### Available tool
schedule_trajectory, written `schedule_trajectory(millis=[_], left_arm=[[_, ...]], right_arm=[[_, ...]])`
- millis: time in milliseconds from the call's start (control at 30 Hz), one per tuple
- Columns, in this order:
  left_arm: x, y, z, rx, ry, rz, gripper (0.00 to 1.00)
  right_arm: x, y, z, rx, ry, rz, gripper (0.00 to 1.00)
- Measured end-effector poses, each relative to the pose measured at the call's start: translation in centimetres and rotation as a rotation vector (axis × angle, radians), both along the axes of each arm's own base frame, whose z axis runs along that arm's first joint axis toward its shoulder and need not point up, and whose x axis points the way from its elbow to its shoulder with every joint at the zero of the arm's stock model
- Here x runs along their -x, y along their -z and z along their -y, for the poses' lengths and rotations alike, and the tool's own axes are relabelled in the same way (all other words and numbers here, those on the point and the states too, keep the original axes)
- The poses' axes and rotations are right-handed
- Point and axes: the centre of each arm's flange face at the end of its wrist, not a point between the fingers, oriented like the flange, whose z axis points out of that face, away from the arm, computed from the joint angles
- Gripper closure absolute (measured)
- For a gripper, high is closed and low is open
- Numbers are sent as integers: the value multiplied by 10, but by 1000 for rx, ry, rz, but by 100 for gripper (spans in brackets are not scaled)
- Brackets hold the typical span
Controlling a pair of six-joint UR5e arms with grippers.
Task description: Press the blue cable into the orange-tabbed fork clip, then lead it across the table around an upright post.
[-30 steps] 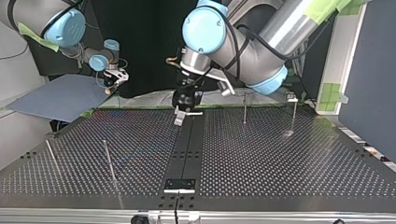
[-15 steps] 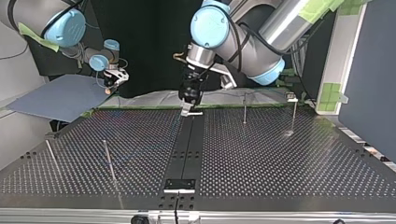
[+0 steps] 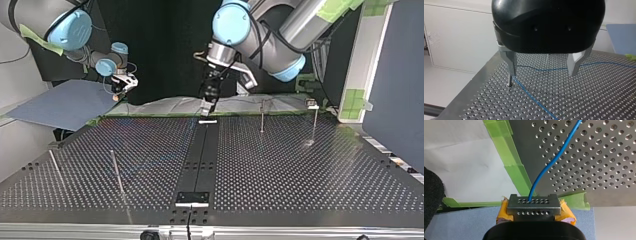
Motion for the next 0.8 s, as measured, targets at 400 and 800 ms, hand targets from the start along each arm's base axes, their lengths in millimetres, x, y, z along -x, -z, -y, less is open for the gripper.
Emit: schedule_trajectory(millis=[400, 800], left_arm=[[12, 36, -13, 2, -6, 0, 0], [27, 71, -28, 4, -15, -1, 0]], right_arm=[[2, -1, 2, 6, 5, 1, 100], [1, -1, 2, 10, 3, 2, 100]])
